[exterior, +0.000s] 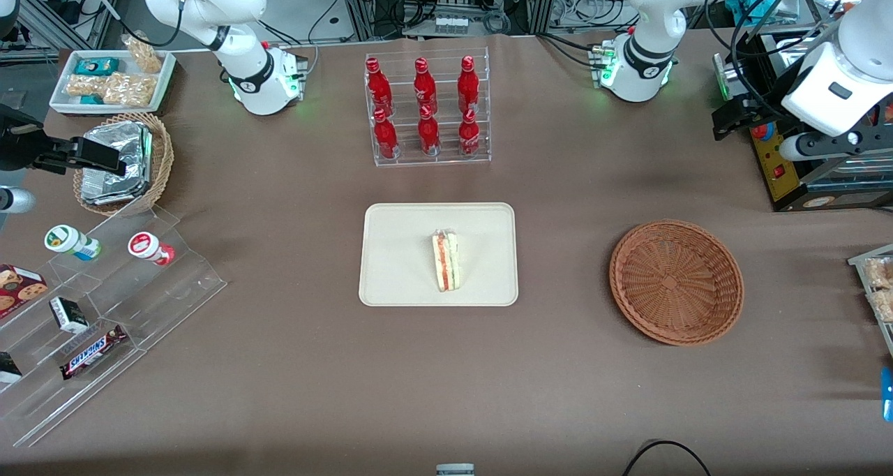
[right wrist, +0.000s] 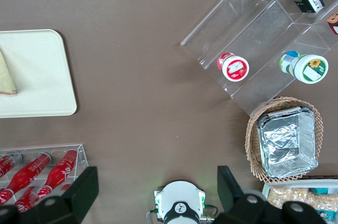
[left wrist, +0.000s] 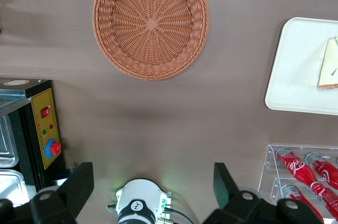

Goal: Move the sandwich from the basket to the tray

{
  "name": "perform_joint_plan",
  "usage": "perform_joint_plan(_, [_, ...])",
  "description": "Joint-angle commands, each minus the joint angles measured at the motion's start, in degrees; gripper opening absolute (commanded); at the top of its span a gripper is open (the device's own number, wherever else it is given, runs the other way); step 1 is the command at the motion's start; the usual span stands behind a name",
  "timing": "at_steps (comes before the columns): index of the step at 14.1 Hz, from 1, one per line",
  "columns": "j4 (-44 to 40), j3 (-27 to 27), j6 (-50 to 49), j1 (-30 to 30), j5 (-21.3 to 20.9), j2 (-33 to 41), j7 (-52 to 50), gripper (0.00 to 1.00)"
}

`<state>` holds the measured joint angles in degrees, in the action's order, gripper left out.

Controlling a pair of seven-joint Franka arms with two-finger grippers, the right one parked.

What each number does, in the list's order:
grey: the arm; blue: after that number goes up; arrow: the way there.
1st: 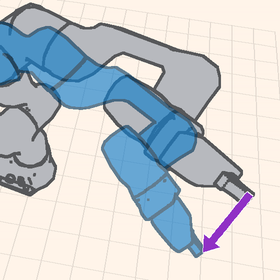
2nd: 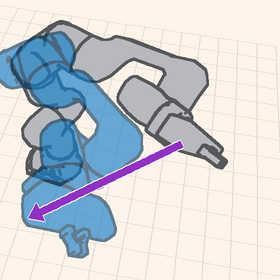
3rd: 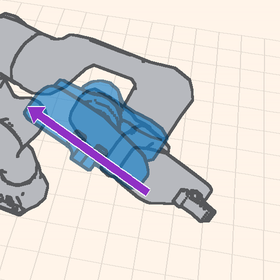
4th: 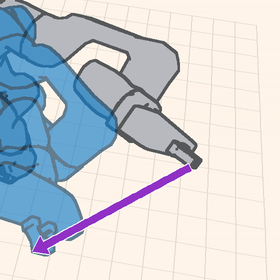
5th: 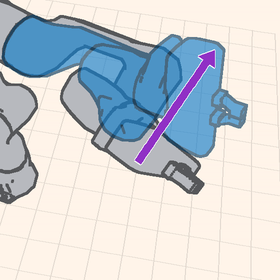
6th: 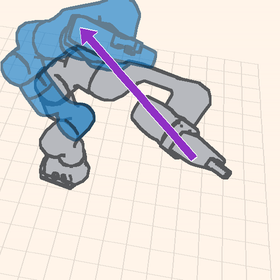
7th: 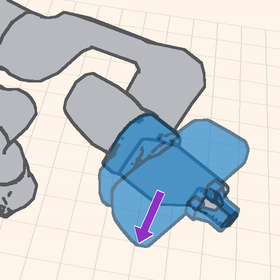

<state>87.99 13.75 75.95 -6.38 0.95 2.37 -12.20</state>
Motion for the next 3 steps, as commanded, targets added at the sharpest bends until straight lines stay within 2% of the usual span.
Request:
perform_joint_plan(1, [-1.67,-0.47,0.52,-0.03,0.89,-0.43,-0.45,1.0])
perform_joint_plan(3, [-1.68,-0.47,0.26,-0.12,0.89,-0.35,-0.54,1.0])
